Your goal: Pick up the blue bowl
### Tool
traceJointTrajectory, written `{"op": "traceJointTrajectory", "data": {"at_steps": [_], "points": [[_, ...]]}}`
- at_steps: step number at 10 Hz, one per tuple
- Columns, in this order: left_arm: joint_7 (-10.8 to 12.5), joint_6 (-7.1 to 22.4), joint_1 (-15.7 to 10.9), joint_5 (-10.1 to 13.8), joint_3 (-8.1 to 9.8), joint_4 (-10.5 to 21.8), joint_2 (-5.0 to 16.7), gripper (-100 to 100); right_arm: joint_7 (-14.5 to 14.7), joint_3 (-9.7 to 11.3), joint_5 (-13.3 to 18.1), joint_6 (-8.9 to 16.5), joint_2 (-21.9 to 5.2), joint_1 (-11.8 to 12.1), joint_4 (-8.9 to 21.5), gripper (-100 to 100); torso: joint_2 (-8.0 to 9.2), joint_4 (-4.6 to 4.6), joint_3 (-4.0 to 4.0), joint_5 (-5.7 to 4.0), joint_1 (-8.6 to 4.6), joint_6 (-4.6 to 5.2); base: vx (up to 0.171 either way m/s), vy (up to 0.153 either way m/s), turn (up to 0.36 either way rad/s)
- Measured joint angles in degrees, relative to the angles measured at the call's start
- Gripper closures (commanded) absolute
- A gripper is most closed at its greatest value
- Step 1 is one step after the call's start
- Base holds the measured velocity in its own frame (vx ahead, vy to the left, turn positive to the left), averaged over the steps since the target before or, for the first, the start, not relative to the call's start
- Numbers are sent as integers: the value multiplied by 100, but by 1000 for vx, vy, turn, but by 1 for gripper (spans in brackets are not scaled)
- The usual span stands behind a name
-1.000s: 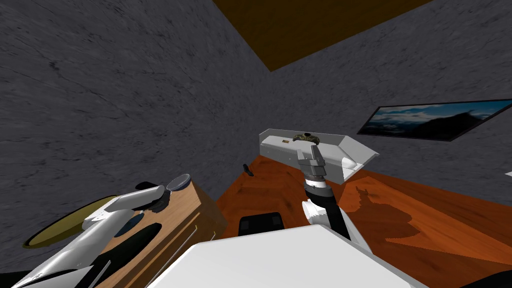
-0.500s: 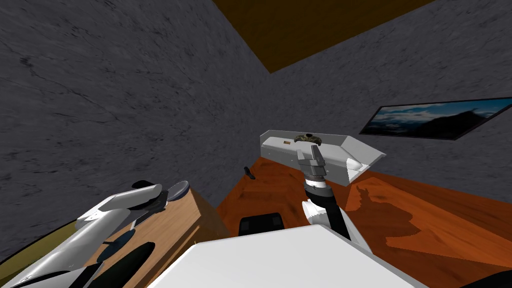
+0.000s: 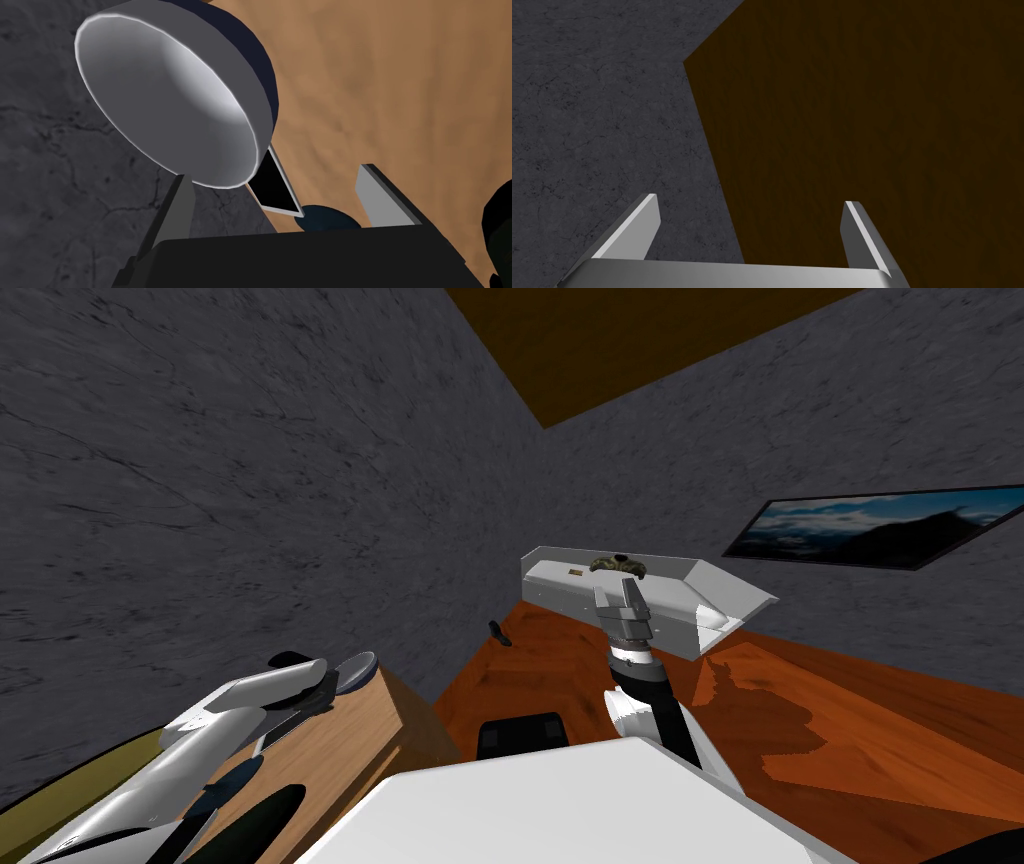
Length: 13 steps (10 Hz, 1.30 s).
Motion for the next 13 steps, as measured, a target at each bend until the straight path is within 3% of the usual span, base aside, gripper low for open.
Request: {"op": "traceJointTrajectory", "data": {"at_steps": [4, 6, 7, 8, 10, 13], "points": [[0, 2, 0, 1, 0, 0, 1, 100, 0, 0, 0, 0, 0, 0, 0, 0, 5, 1, 3, -3, -11, 0, 0, 0, 0], [0, 2, 0, 1, 0, 0, 1, -100, 0, 0, 0, 0, 0, 0, 0, 0, 5, 1, 3, -3, -11, 0, 29, -9, 24], [-152, -18, -80, 19, 47, 209, 71, -100, 0, 0, 0, 0, 0, 1, 0, 0, -11, -1, -5, -5, -16, -2, 76, -21, 31], [-262, 9, -35, 54, 112, 213, 142, -100, 0, 0, 0, 0, 0, 1, 0, 0, -19, -4, -10, -5, -18, 0, 38, -11, -2], [-278, 173, 121, 85, 230, 2, 257, -100, 0, 0, 0, 0, 0, 1, 0, 0, -11, -2, -6, -6, -18, -1, 58, -16, 31], [-591, 398, 242, 219, 471, 7, 545, -100, 0, 0, 0, 0, 0, 1, 0, 0, -24, -5, -13, -5, -16, 0, 79, -11, 27]]}}
